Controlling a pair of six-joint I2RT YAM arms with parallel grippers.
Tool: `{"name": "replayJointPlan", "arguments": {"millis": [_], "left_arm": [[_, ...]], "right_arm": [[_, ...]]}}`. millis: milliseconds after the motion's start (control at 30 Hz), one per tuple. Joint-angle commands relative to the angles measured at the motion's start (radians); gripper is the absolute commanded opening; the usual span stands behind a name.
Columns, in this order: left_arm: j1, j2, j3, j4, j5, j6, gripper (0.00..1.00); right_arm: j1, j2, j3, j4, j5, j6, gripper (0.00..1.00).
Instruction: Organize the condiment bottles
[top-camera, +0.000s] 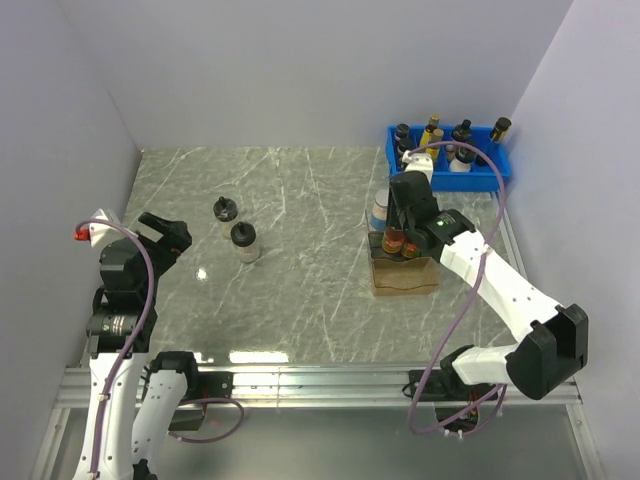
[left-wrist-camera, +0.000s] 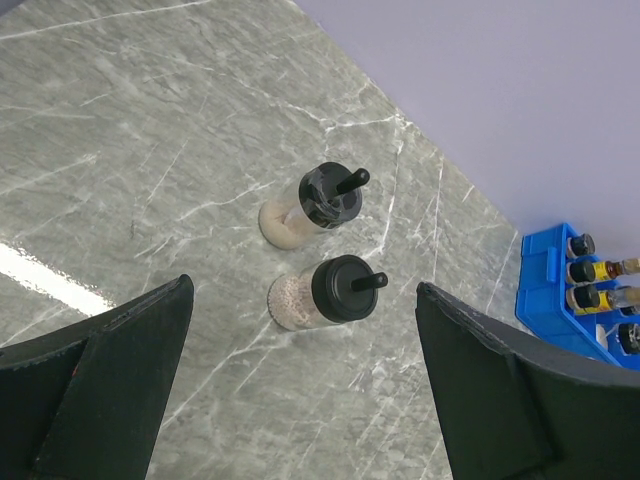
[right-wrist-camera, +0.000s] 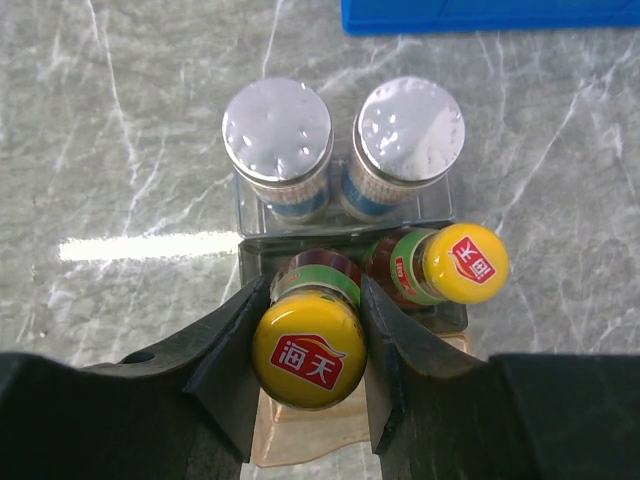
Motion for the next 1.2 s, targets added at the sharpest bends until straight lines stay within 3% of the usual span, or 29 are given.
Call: {"name": "replayJointPlan", "arguments": {"millis": [0,267,633,733,833,1000,1033,1167], "left_arm": [[-0.002,0.000,0.001,0.037,0.009,-0.006,0.99],[-0.002,-0.016,-0.001,0.028,-0.005,0.006,0.99],[-0.002,-0.005,-0.007,0.036,0.003,0.003,0.99],[-0.002,-0.010,-0.007,0.037,0.003,0.005,0.99],[-0.002,-0.010,-0.009,0.034,0.001,0.006,0.99],[-0.002,-0.013,-0.010,0.037,0.006,0.005,0.99],[-0.002,-0.013,-0.010,0.037,0.007,0.005,0.99],[-0.002,-0.016,-0.010,0.034,0.003,0.009,0.99]], "right_arm": [[-0.011,-0.021,0.007,0.159,-0.033,0.004,0.00],[-0.016,0.043,0.008,0.198,-0.095,0.015,0.00],[-0.016,0.089,-0.021,0.211,-0.060,0.007,0.04],[-0.016,0.102,-0.022,0.210,-0.067,0.009,0.17],[-0.016,0.112,-0.018,0.198,-0.072,0.015,0.51],[-0.016,0.122,0.008,0.179,-0.073,0.016,0.75],[-0.016,0.122,0.025,0.166,-0.070,0.019,0.83],[-0.014,0.082,0.069,0.133,-0.049,0.018,0.89]]}}
